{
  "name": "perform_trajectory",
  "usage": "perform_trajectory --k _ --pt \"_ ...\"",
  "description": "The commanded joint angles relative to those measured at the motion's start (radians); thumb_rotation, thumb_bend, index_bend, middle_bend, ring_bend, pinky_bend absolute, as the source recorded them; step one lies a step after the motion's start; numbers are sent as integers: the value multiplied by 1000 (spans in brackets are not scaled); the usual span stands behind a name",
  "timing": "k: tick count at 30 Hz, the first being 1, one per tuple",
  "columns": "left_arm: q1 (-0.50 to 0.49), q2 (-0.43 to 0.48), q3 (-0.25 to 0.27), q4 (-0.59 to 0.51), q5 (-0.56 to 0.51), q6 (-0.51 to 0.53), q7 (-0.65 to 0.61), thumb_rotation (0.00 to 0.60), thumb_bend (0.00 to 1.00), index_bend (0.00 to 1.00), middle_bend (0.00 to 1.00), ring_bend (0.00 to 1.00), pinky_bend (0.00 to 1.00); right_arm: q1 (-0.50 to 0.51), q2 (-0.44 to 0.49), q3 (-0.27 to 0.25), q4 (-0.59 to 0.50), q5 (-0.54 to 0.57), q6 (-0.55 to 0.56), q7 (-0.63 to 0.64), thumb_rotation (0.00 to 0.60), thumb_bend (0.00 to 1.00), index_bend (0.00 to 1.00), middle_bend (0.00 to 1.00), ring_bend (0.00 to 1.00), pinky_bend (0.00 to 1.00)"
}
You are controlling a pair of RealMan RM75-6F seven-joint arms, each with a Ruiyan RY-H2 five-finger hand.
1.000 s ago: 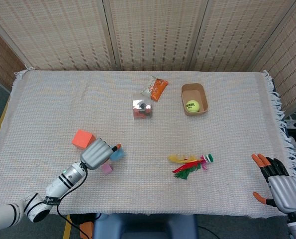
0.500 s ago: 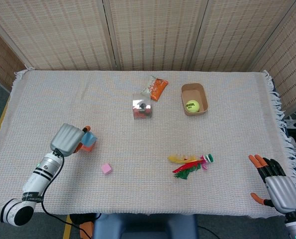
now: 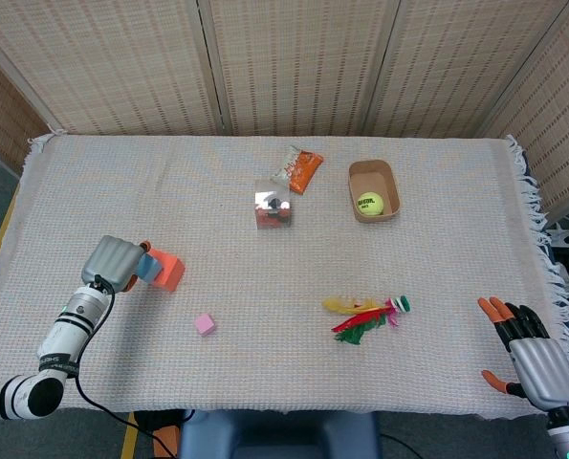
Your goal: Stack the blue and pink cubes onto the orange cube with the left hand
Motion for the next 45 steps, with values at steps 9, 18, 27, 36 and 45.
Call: perform_trajectory --k 9,18,27,36,45 --pt "-41 0 10 -10 -42 -12 -29 600 338 580 1000 1000 1000 4 -2 1 -1 6 -8 -7 600 91 0 0 0 0" --pt "-84 -19 18 9 -100 -13 -25 600 338 584 1000 1000 1000 6 -3 2 -2 12 -13 -9 600 91 0 0 0 0" --pt "-105 -28 46 34 -132 3 -5 600 338 580 1000 1000 1000 7 -2 4 -2 17 -13 -8 600 91 0 0 0 0" --pt "-119 -38 64 40 -147 7 -6 600 337 518 1000 1000 1000 6 -4 4 -3 19 -12 -12 600 91 0 0 0 0" --pt "-126 -34 72 23 -144 19 -18 600 337 260 1000 1000 1000 6 -3 4 -4 19 -11 -12 600 91 0 0 0 0"
